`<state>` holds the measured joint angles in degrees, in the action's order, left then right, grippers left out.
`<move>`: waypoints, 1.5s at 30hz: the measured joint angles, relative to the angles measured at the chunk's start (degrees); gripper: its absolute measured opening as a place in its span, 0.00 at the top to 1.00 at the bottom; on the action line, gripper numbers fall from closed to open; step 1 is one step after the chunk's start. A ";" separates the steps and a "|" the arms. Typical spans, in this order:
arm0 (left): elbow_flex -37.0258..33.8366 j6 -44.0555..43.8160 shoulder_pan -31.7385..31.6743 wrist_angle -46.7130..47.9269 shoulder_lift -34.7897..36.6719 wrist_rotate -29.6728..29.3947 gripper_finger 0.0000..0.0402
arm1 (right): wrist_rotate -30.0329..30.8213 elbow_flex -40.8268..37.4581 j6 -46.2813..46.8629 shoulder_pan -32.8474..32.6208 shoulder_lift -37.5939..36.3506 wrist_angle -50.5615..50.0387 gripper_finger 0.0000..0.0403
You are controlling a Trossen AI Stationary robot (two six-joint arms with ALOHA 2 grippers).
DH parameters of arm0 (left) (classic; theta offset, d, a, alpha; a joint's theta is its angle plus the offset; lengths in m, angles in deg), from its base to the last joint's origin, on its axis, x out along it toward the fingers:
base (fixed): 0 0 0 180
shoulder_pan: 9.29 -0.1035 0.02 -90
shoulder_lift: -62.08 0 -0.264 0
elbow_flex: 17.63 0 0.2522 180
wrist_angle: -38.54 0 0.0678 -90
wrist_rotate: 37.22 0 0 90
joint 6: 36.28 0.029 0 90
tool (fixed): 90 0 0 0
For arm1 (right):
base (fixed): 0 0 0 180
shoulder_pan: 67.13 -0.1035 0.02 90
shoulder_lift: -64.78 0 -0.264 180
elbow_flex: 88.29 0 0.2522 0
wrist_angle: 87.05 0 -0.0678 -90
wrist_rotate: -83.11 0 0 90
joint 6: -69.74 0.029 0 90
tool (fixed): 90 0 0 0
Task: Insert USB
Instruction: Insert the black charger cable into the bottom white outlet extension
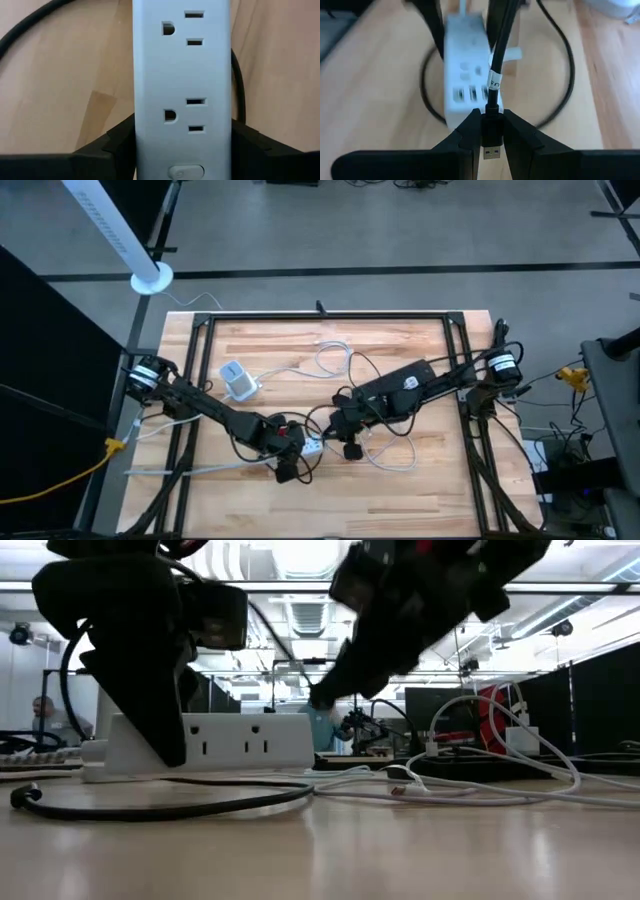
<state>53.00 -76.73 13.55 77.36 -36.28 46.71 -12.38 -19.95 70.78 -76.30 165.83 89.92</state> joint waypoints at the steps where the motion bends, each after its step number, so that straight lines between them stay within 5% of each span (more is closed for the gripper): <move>1: 0.09 -0.16 -0.09 -0.04 -0.12 0.03 0.49 | 0.14 -0.02 -0.81 -0.11 0.43 0.45 0.87; 35: 1.60 4.46 -0.43 8.18 -3.86 -2.43 0.49 | -0.03 0.79 -5.94 -1.06 5.80 7.83 0.87; 45: 1.48 4.04 -0.41 3.67 -3.96 -2.83 0.49 | 0.00 3.32 -8.15 -0.43 7.18 6.63 0.87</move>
<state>54.48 -72.69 13.15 81.03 -40.24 43.88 -12.38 -16.63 62.63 -76.73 173.00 96.55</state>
